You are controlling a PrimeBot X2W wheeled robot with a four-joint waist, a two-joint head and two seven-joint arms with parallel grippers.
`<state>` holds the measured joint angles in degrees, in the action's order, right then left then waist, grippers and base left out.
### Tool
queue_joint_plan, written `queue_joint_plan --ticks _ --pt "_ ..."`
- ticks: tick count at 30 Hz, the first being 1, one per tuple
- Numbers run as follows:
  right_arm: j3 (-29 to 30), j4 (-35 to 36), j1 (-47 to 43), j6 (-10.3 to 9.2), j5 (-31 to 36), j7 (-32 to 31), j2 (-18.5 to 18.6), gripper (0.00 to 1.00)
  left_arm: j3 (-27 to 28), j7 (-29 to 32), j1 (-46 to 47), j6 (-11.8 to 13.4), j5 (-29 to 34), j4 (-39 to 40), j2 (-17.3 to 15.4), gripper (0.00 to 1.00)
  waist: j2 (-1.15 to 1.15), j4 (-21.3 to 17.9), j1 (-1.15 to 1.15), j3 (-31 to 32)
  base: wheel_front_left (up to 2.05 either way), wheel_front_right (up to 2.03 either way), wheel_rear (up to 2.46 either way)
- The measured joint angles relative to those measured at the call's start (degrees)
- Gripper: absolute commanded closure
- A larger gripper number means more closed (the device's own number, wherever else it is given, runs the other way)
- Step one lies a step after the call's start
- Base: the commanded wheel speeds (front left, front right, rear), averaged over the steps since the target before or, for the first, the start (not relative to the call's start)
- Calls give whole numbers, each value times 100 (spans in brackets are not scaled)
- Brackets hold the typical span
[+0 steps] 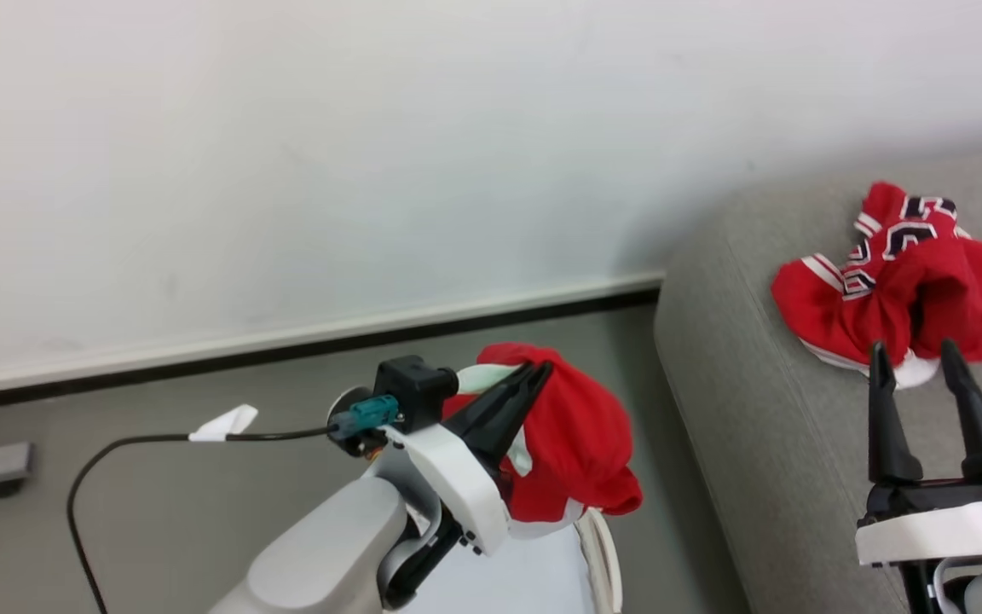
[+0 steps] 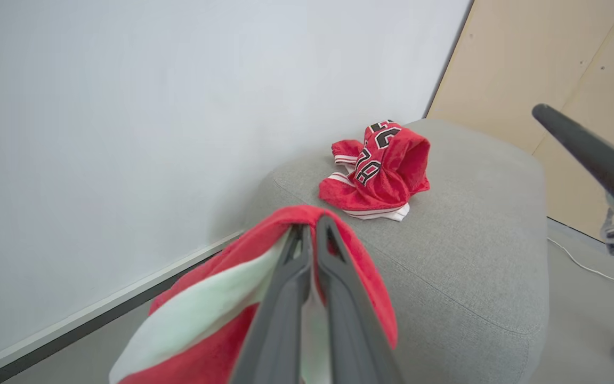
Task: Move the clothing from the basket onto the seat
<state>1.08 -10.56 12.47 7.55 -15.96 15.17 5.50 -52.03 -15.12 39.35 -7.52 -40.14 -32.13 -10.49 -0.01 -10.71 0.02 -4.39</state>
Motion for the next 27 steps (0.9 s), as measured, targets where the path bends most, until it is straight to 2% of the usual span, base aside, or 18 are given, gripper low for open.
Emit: queue_joint_plan --ticks 9,14,21,27 --pt "-355 -209 -115 -1 -201 0 64 0 525 -1 22 79 236 800 -118 100 0 369 0 477 0 0 0" --pt "-601 -267 -157 0 -328 0 99 0 630 -1 23 170 244 993 -141 100 0 411 -1 531 0 0 0" --pt "-1209 -279 -155 0 -452 1 130 0 768 -1 45 227 244 1057 -185 100 0 405 -1 519 0 0 0" --pt "-2067 -472 -142 0 -604 1 226 0 820 -1 116 227 244 1048 -133 100 0 426 -2 513 0 0 0"
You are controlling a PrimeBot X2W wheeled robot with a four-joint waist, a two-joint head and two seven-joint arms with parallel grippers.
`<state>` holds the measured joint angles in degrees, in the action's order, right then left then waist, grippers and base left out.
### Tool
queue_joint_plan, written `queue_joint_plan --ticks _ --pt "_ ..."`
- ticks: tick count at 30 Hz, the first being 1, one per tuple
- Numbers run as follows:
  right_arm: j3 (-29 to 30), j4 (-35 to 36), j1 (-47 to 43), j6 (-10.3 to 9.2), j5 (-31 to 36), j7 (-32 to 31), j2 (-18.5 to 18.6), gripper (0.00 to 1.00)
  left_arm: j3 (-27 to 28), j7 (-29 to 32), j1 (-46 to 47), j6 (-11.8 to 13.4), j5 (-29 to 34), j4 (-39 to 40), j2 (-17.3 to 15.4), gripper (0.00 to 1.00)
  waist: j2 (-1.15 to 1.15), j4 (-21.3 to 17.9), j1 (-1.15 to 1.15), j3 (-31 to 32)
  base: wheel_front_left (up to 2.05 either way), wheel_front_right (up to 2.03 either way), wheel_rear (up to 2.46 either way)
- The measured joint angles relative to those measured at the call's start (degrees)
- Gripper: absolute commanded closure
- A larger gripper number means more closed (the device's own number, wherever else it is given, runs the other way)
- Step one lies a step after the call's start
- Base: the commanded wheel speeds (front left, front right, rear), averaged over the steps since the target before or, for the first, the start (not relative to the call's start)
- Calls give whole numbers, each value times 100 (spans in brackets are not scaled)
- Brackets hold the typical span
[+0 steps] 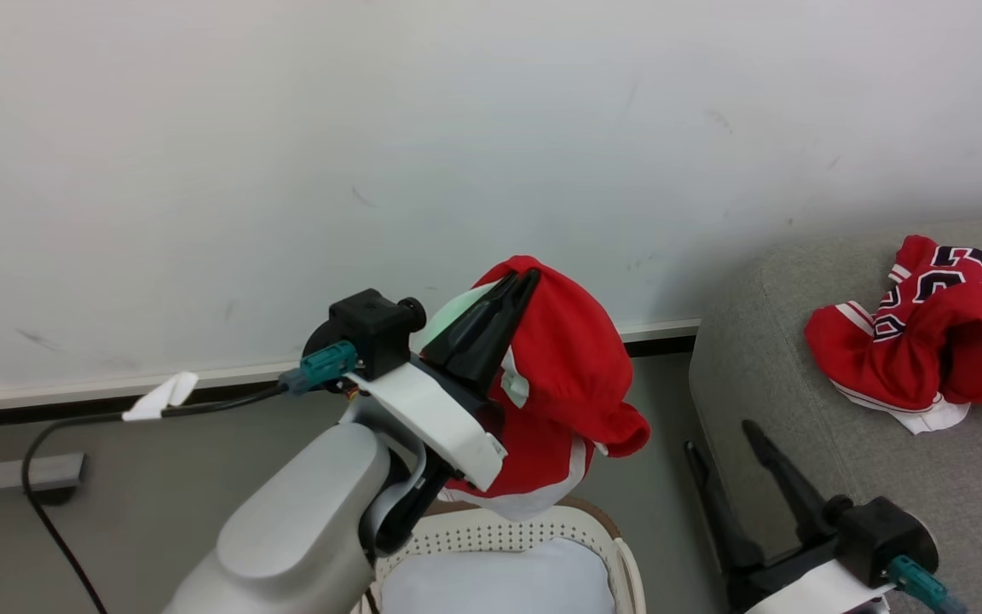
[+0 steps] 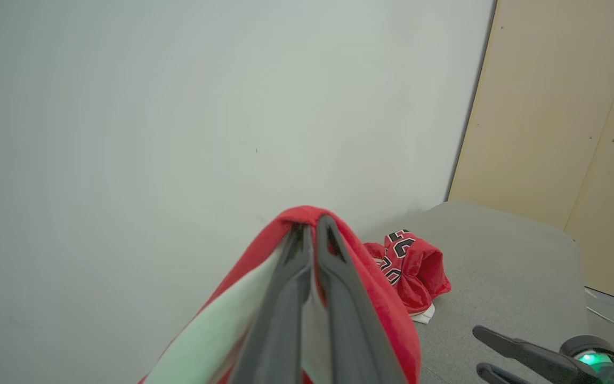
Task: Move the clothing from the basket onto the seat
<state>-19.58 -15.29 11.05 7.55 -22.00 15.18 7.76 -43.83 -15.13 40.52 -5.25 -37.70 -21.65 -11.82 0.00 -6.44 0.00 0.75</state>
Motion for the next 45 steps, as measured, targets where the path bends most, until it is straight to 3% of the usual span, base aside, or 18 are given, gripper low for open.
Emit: queue_joint_plan --ticks 7,12,18,29,30,31,32,45 --pt "-847 -511 396 -1 144 -1 182 0 -57 0 36 -27 19 -18 86 100 0 -1 0 31 0 0 0" --pt "-1345 -1205 896 0 513 -1 92 0 -93 0 35 -57 19 -9 176 100 0 79 0 63 0 0 0" --pt "-1603 -1934 1411 0 681 -1 -178 0 -203 0 25 -87 18 -13 281 100 0 256 0 88 0 0 0" --pt "-1669 -2436 1824 0 288 -1 -428 0 -466 21 5 -137 3 -9 397 100 0 575 0 172 0 0 0" --pt "-1668 -2454 1824 0 252 -1 -434 36 -476 29 5 -137 -4 -3 396 100 0 595 0 183 0 0 0" --pt "-1663 -2468 1823 0 220 -1 -438 62 -486 44 5 -137 -8 3 393 100 0 610 0 193 0 0 0" --pt "-1661 -2469 1823 0 192 -1 -442 100 -495 45 3 -138 -9 12 392 100 0 622 0 202 0 0 0" --pt "-1124 -1814 1463 0 -279 -2 -405 100 -470 43 -246 -74 -103 -81 325 100 0 518 0 241 0 0 0"
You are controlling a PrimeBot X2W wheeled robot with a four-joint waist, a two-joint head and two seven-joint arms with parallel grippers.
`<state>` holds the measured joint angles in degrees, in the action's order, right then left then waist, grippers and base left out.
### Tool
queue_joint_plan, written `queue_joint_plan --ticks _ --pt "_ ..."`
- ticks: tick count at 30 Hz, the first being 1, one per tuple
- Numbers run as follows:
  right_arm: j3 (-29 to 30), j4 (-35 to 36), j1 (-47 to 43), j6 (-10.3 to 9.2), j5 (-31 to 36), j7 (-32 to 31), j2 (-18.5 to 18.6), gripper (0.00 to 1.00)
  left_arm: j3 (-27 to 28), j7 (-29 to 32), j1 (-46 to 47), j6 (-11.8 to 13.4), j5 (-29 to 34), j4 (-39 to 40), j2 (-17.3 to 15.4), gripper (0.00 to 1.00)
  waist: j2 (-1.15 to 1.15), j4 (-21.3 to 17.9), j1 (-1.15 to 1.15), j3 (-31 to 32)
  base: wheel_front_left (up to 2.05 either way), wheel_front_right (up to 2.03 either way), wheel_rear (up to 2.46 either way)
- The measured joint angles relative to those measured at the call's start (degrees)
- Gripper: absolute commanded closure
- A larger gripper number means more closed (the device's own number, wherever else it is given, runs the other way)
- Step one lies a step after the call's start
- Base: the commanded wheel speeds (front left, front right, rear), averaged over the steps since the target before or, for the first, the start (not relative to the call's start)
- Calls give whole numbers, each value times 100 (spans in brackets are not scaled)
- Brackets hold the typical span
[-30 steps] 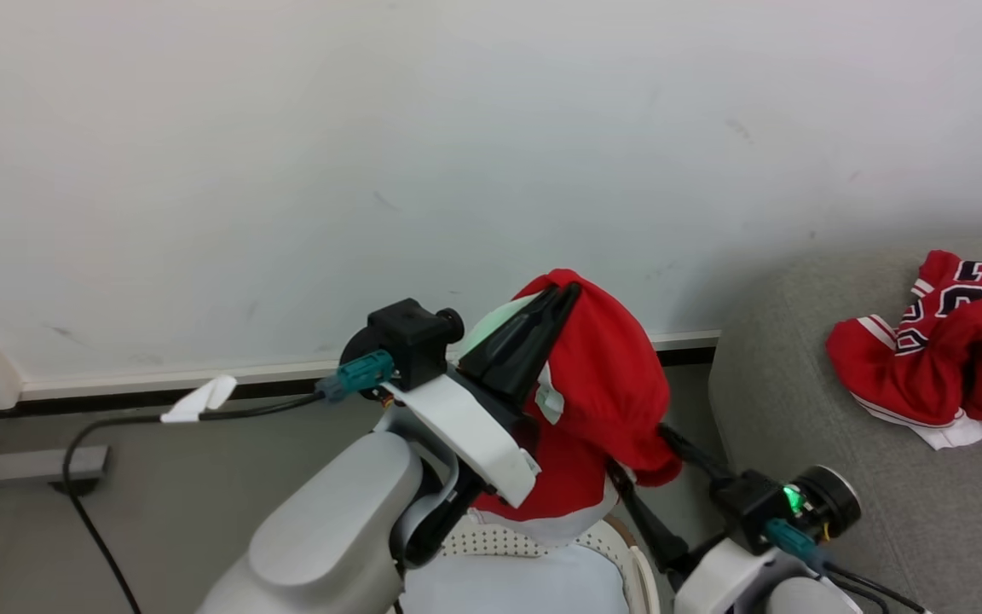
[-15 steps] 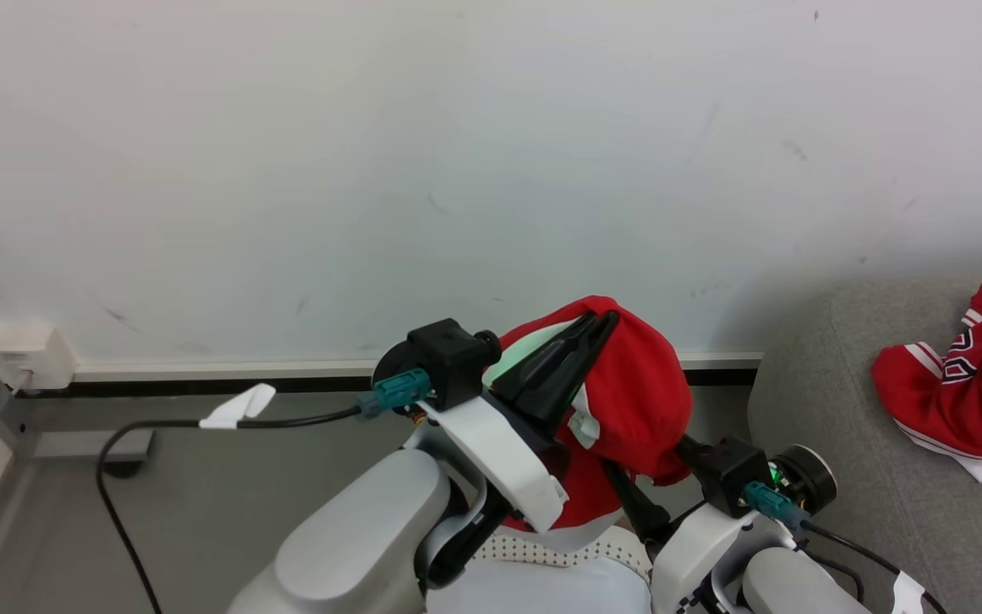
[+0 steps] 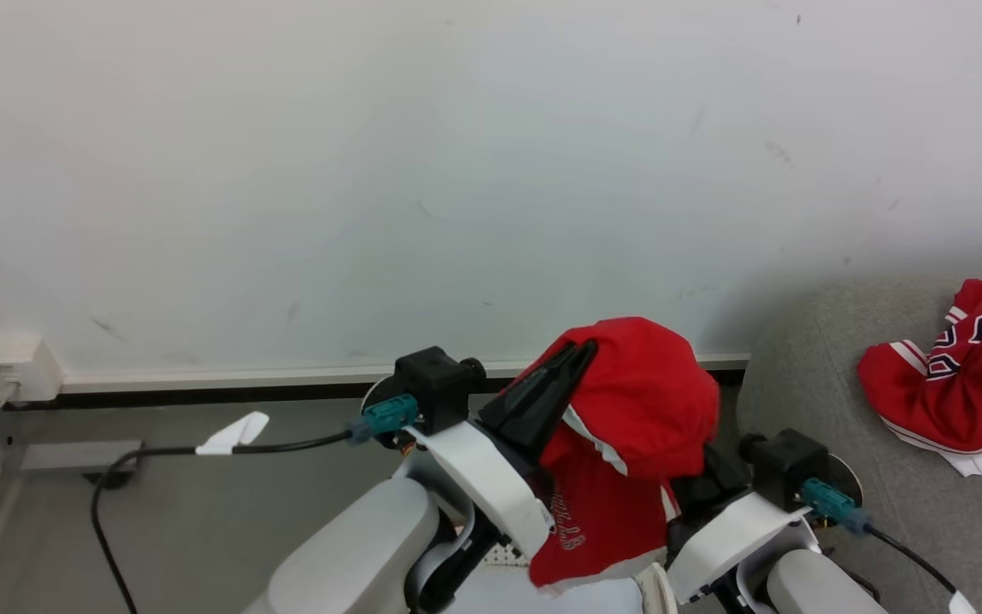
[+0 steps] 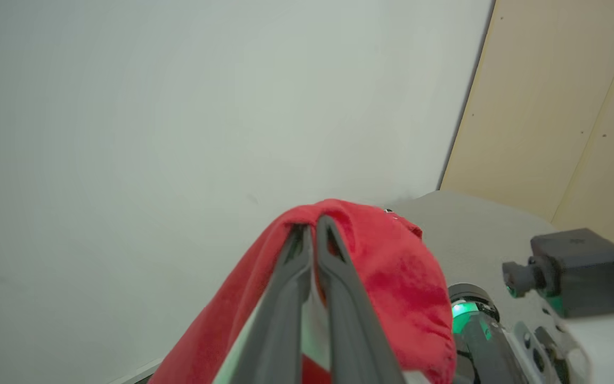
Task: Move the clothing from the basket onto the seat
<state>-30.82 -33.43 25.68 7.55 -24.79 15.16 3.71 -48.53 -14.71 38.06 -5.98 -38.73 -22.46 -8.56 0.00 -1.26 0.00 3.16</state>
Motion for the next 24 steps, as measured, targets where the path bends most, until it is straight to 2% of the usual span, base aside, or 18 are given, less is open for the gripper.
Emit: queue_joint_plan --ticks 7,8,9,17,24 --pt "589 645 -353 0 -254 0 212 100 -32 -8 -317 5 -46 21 -71 98 0 -156 0 -16 0 0 0" --pt "704 693 -388 0 -263 0 230 100 -49 -8 -354 4 -46 27 -79 65 0 -182 0 -18 0 0 0" --pt "795 761 -424 0 -272 0 244 100 -70 -8 -389 2 -54 45 -82 0 0 -209 0 -19 0 0 0" --pt "1446 1170 -709 0 -246 -1 381 100 -224 -27 -588 -41 -99 335 -94 0 0 -506 0 -75 0 0 0" --pt "1859 1519 -779 0 -67 0 606 100 -196 -27 -661 -24 -108 622 -204 0 0 -946 0 -155 0 0 0"
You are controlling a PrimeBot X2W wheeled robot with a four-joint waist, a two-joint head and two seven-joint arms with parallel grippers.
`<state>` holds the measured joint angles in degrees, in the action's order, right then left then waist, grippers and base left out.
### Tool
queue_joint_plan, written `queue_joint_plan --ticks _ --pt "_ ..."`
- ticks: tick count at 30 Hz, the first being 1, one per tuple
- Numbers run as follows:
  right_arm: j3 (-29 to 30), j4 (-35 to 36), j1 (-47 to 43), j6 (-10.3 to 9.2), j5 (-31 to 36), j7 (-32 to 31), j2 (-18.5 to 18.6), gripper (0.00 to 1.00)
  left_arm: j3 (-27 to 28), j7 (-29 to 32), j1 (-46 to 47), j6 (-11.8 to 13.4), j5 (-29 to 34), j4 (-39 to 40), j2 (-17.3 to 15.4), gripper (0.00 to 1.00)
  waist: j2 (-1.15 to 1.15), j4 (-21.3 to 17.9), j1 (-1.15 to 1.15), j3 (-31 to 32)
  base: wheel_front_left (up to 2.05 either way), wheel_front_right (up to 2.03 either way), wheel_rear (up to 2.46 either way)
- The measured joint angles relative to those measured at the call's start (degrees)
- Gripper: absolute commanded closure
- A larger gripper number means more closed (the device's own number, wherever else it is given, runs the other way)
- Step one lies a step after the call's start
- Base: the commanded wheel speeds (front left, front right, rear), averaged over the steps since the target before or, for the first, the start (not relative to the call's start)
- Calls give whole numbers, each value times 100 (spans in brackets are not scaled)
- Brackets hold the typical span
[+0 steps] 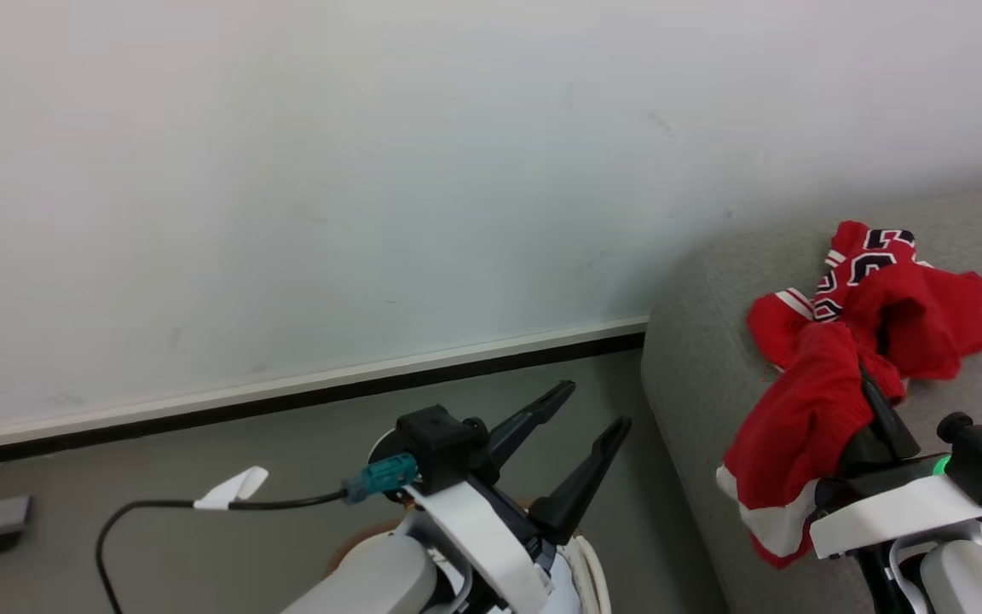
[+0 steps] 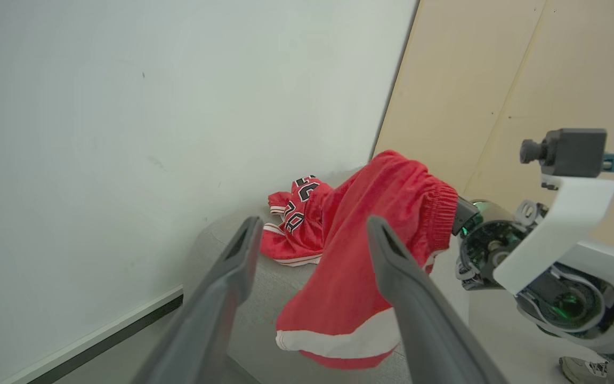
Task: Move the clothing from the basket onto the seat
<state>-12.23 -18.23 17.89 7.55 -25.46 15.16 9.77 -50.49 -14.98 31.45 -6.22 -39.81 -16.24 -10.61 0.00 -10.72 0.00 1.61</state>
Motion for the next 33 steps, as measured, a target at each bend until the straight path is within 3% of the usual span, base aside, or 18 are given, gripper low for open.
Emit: queue_joint_plan --ticks 10,18,26,33 --pt "431 681 -281 0 269 -110 285 100 110 -14 -87 73 606 163 -90 0 0 -774 0 -163 0 0 0" --pt "745 1329 -524 0 428 -405 212 100 267 -15 -225 70 1029 123 -83 0 0 -1281 0 -312 0 0 0" --pt "834 1680 -422 0 430 -613 135 100 410 -15 -230 9 1305 46 -94 0 0 -1495 0 -594 0 0 0" --pt "1093 1655 504 0 442 -889 520 100 345 48 41 -57 1390 246 -426 0 0 -1454 0 -1177 0 0 0"
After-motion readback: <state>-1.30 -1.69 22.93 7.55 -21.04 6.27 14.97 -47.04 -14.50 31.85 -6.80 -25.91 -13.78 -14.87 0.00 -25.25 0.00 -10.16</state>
